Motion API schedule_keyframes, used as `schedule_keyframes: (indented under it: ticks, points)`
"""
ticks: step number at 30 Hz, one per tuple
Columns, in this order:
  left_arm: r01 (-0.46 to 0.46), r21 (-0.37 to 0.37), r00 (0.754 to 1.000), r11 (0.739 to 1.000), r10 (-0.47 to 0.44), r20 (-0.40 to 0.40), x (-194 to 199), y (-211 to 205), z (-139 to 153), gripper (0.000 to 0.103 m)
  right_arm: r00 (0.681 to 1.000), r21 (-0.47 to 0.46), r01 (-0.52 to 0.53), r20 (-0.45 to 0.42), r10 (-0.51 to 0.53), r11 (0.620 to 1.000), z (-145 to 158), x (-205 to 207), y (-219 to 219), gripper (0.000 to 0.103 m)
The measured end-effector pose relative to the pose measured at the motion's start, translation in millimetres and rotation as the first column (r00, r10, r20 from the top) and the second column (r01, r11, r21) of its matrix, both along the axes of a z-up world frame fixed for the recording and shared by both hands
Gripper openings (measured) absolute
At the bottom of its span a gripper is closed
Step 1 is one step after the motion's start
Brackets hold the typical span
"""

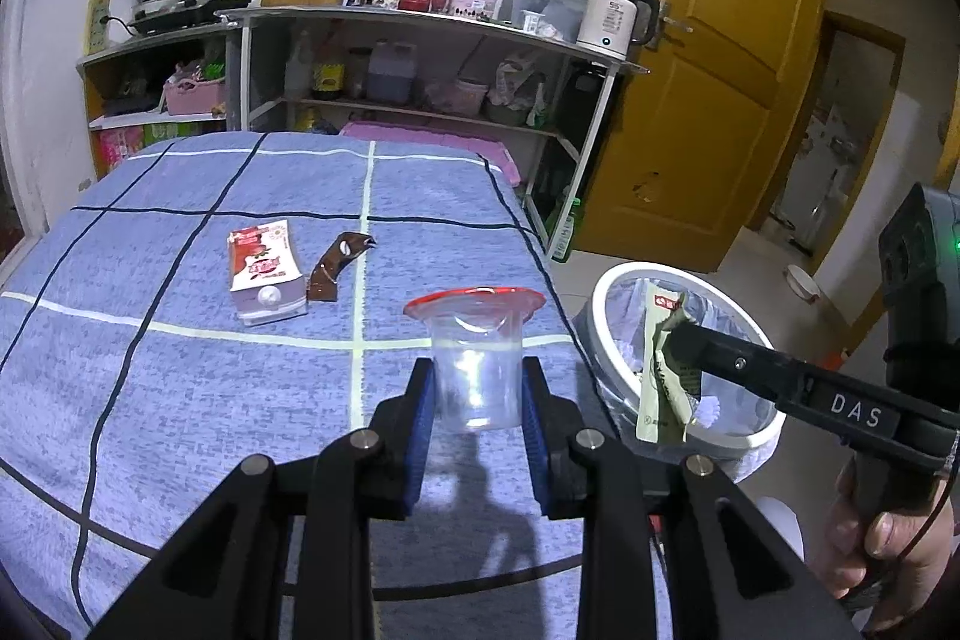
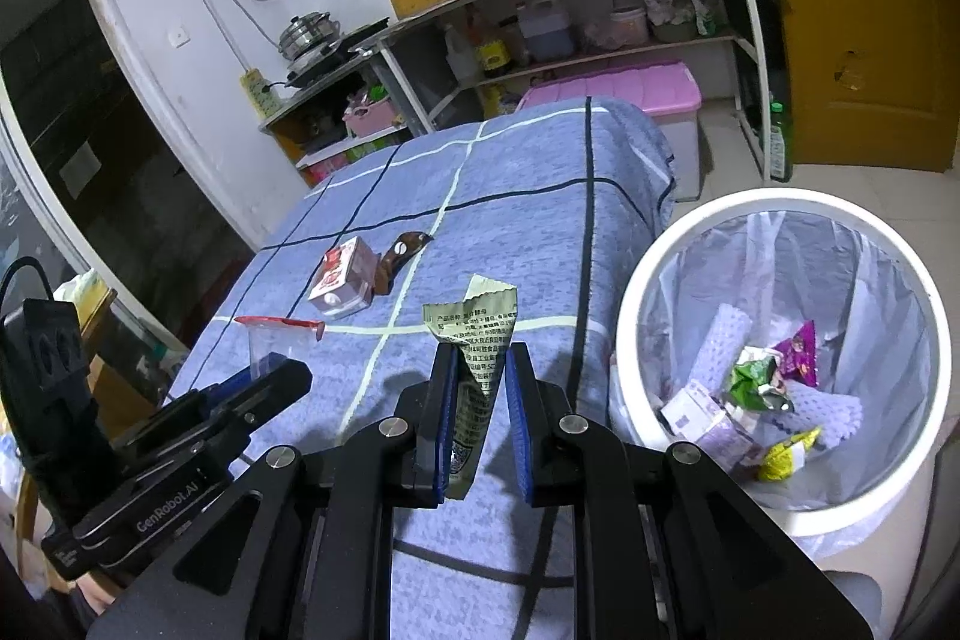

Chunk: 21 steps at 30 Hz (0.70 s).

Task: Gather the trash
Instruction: 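Carry the cup and paper strip over the bin and open both grippers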

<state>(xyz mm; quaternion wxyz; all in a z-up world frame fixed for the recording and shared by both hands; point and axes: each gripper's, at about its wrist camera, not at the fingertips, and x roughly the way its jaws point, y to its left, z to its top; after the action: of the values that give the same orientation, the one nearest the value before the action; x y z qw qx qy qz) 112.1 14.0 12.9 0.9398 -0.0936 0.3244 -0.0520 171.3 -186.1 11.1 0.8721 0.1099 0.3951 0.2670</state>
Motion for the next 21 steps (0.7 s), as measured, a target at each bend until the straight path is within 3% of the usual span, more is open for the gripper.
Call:
schedule_keyframes:
  ticks: [21]
  points:
    - [0.107,0.016,0.994,0.994,-0.107,-0.009,18,-44,-4,0.029,0.996,-0.023,0.086,0.006,-0.086,0.996,-1,-4,-41,0.017]
